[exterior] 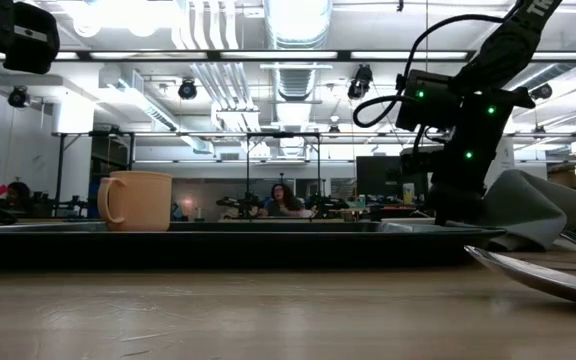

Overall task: Set up tray
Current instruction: Put the white plate on the black tray

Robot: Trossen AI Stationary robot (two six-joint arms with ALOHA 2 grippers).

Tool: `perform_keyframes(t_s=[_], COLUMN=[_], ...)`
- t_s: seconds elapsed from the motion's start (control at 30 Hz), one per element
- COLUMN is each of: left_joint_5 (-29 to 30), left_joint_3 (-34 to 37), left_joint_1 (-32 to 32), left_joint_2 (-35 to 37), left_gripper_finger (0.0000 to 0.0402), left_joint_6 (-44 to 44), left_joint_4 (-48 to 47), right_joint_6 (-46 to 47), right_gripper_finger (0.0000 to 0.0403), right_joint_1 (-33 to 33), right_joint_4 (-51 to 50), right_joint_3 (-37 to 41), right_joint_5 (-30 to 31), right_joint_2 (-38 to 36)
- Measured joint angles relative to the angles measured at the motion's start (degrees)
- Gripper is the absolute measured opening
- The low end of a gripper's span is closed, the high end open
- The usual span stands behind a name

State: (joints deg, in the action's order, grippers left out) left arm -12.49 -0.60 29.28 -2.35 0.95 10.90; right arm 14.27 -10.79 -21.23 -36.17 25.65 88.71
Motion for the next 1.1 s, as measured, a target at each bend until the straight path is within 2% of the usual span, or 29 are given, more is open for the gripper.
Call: perform_keyframes(t_s=[0.5,0.77,1.1], left_joint_5=[0.0,0.0,0.0], left_joint_3=[0.0,0.0,0.0], left_joint_1=[0.0,0.0,0.0], left_joint_2=[0.0,0.0,0.0], left_gripper_finger=[0.0202,0.0202,0.0202], left_joint_6=[0.0,0.0,0.0], left_joint_4=[0.0,0.0,0.0], right_joint_6=[-7.2,-11.0,-19.8], right_gripper_finger=[0.0008,0.0008,0.0008], right_joint_1=[1.3,5.5,12.7], right_joint_4=[0.0,0.2,3.0], right_joint_3=[-2.5,-4.9,-7.2], right_joint_5=[3.1,6.1,6.5], right_joint_2=[-0.1,-0.1,-0.2])
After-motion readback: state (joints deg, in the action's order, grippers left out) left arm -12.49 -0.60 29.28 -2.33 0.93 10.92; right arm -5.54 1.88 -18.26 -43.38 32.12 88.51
